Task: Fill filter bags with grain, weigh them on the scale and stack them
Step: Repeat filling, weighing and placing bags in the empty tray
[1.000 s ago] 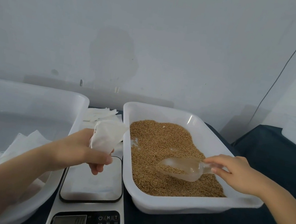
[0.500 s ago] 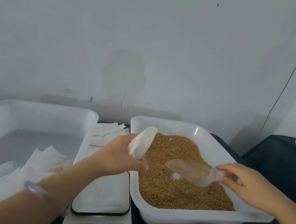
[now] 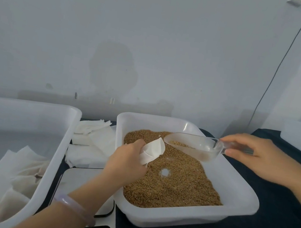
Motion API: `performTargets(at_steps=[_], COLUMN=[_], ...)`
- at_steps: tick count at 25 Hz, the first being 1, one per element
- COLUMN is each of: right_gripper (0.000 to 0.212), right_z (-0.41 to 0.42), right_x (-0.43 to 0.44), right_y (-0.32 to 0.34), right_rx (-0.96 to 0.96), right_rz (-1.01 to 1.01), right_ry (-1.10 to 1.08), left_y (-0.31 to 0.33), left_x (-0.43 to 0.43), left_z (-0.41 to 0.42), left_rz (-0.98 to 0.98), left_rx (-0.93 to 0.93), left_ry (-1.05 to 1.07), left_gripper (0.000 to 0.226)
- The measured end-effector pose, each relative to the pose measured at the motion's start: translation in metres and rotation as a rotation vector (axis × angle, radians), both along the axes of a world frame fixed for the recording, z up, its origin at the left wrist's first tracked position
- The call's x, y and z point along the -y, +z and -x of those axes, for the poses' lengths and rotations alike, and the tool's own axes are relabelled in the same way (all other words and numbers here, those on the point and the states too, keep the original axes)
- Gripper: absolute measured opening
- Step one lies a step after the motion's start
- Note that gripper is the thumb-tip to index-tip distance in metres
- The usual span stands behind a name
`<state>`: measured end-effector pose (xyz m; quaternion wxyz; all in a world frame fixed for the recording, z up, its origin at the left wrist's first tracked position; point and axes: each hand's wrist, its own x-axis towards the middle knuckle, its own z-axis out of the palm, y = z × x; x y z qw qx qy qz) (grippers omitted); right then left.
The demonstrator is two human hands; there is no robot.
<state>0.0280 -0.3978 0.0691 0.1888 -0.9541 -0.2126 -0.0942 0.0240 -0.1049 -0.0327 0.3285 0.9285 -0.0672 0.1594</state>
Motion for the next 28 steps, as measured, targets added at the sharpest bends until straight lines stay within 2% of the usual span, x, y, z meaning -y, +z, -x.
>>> performTargets(at_steps=[5, 12, 19, 28], right_gripper=[0.025, 0.024, 0.028, 0.028], right_z=[-0.008, -0.011, -0.012, -0.013], right_x=[-0.013, -0.028, -0.037, -0.044], right_y=[0.015, 0.026, 0.037, 0.042], right_rx=[0.117, 0.28, 0.338, 0.386], right_rz=[0.163, 0.343, 0.37, 0.36], right_ry=[0.049, 0.035, 0.024, 0.033], left_y=[-0.002, -0.004, -0.004, -0.006], left_x=[-0.001, 0.0, 0.0, -0.001], left_z=[-0.001, -0.001, -0.001, -0.001], left_rz=[0.043, -0.041, -0.003, 0.08], left_rx=[0.025, 0.009, -0.026, 0.019], left_ry=[0.012, -0.001, 0.035, 0.022], left_gripper=[0.021, 0.025, 0.026, 0.028])
